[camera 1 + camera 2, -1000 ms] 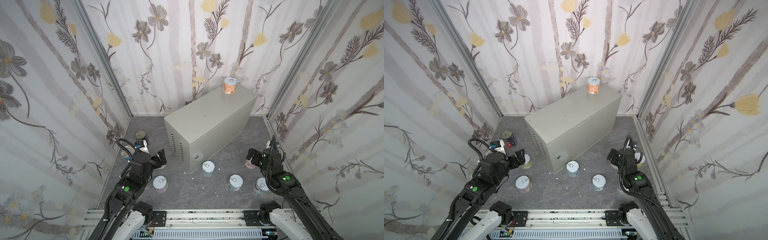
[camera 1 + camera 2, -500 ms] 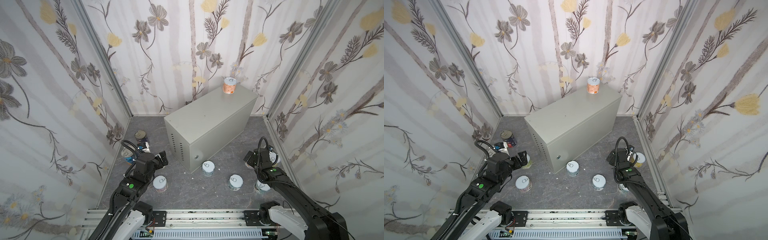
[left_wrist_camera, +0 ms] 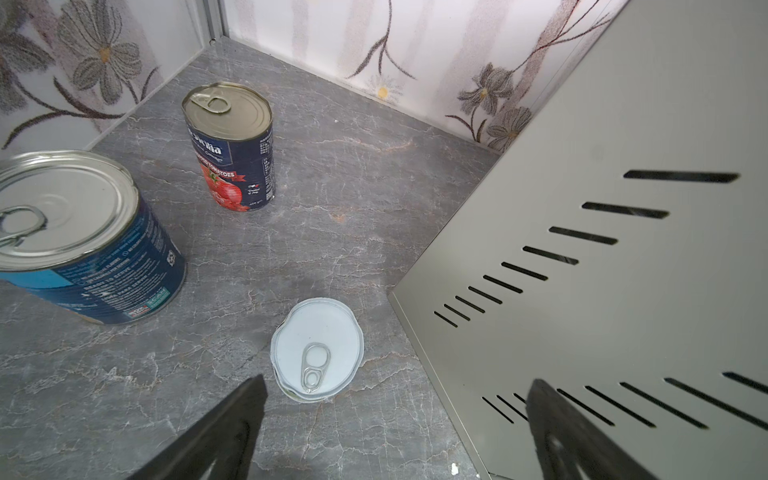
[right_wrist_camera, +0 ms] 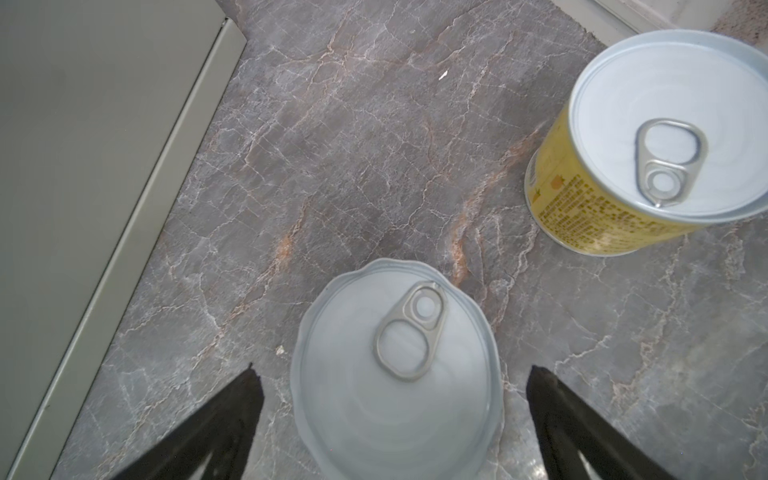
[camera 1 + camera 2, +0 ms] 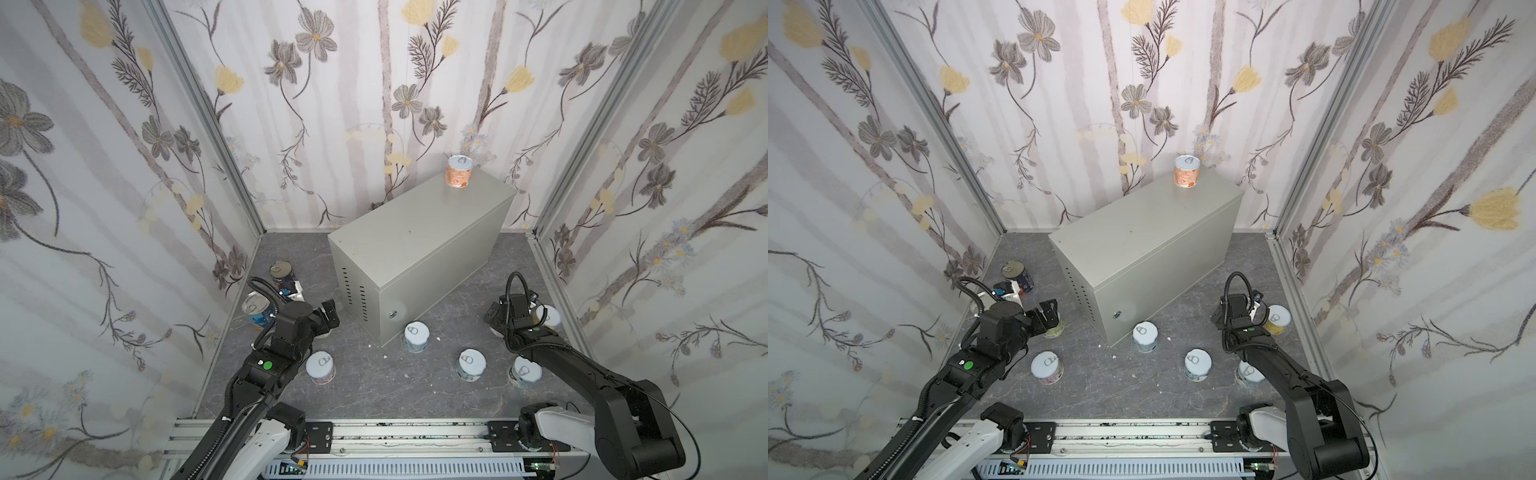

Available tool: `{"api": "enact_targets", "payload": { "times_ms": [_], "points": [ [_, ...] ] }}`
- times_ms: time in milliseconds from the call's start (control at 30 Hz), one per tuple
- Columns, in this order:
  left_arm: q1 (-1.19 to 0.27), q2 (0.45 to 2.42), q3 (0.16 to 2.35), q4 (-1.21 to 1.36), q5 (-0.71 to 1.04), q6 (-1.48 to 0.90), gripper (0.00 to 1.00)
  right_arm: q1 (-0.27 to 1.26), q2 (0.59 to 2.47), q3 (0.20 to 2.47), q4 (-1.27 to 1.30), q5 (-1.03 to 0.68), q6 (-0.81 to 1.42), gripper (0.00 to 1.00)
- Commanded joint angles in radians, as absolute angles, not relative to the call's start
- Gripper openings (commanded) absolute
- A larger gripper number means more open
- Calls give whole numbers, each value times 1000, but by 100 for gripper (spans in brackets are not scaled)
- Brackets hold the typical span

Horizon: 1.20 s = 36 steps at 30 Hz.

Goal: Place and organize the canned foods onto the counter
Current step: 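Lower the right gripper onto the pink-labelled can and close it, then lift the pink-labelled can up over the cabinet top with the right gripper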

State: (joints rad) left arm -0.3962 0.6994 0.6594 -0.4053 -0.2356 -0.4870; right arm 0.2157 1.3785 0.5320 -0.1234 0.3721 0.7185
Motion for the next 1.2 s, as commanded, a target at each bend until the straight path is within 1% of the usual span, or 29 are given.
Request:
{"api": "enact_targets", "payload": {
  "times_ms": [0, 100, 233, 267, 400, 533, 600, 633, 667, 700, 933, 1033, 1167],
  "points": [
    [-396, 711, 685, -362, -242, -483, 100, 205, 1407, 534, -57, 371, 709, 100],
    [-396, 725, 694, -357, -242, -480, 100, 194, 1437, 533, -36, 348, 707, 100],
    [-396, 745, 700, -346, -240, -477, 100, 187, 1479, 552, -22, 323, 695, 89],
    [-397, 748, 699, -342, -239, -478, 100, 184, 1486, 556, -21, 319, 693, 87],
    [-396, 755, 698, -336, -233, -479, 100, 181, 1498, 566, -28, 307, 683, 86],
    [-396, 752, 696, -334, -237, -475, 100, 176, 1503, 569, -29, 295, 676, 82],
    [-396, 752, 696, -332, -238, -474, 100, 173, 1508, 566, -14, 268, 664, 72],
    [-397, 753, 699, -331, -236, -472, 100, 173, 1516, 566, -12, 257, 661, 66],
    [-396, 754, 701, -331, -234, -471, 100, 173, 1521, 566, -11, 251, 658, 62],
    [-396, 754, 705, -331, -232, -469, 100, 173, 1525, 569, -13, 245, 654, 61],
    [-396, 756, 725, -331, -226, -459, 100, 173, 1514, 569, -21, 231, 637, 60],
    [-396, 759, 737, -332, -218, -457, 100, 173, 1492, 581, -35, 221, 607, 58],
    [-396, 767, 757, -333, -206, -454, 100, 173, 1446, 594, -53, 200, 556, 58]
  ]
}}
